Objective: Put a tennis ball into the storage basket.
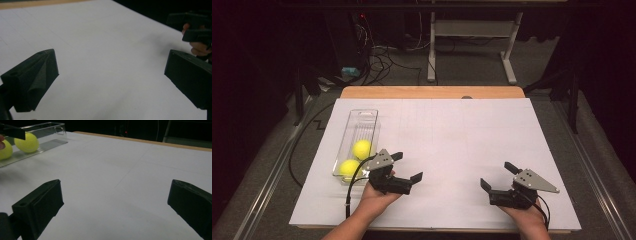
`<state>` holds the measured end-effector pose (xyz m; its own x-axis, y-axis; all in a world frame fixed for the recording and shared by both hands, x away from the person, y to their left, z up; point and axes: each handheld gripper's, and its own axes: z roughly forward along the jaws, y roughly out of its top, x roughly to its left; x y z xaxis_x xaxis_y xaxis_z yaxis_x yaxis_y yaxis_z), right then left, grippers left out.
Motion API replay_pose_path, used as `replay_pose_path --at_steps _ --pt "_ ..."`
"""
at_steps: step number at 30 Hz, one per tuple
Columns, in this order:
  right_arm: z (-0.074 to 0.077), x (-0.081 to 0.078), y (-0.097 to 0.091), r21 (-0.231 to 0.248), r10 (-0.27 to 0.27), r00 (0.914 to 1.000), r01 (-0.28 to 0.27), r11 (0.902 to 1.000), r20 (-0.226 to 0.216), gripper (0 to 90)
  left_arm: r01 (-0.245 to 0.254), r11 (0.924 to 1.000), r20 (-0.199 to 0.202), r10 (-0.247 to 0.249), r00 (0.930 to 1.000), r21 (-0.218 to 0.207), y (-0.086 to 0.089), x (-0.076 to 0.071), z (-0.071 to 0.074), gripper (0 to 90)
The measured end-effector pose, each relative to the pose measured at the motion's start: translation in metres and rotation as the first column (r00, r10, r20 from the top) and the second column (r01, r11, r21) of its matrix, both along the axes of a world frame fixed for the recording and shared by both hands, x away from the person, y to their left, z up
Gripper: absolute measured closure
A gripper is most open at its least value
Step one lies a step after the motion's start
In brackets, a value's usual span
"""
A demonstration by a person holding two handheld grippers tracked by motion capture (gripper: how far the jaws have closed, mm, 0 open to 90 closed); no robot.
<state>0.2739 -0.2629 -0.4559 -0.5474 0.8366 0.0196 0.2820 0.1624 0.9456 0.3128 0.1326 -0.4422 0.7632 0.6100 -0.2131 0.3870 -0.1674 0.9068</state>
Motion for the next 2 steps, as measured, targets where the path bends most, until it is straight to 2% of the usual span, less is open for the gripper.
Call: replay_pose_path --at_steps 2 --pt "0.0008 -0.002 -0.0014 0.007 -0.007 1.0 0.007 0.9999 0.001 0.0 -0.004 1.0 0.001 0.004 1.0 0.0 0.0017 -0.0001 -0.0005 0.0"
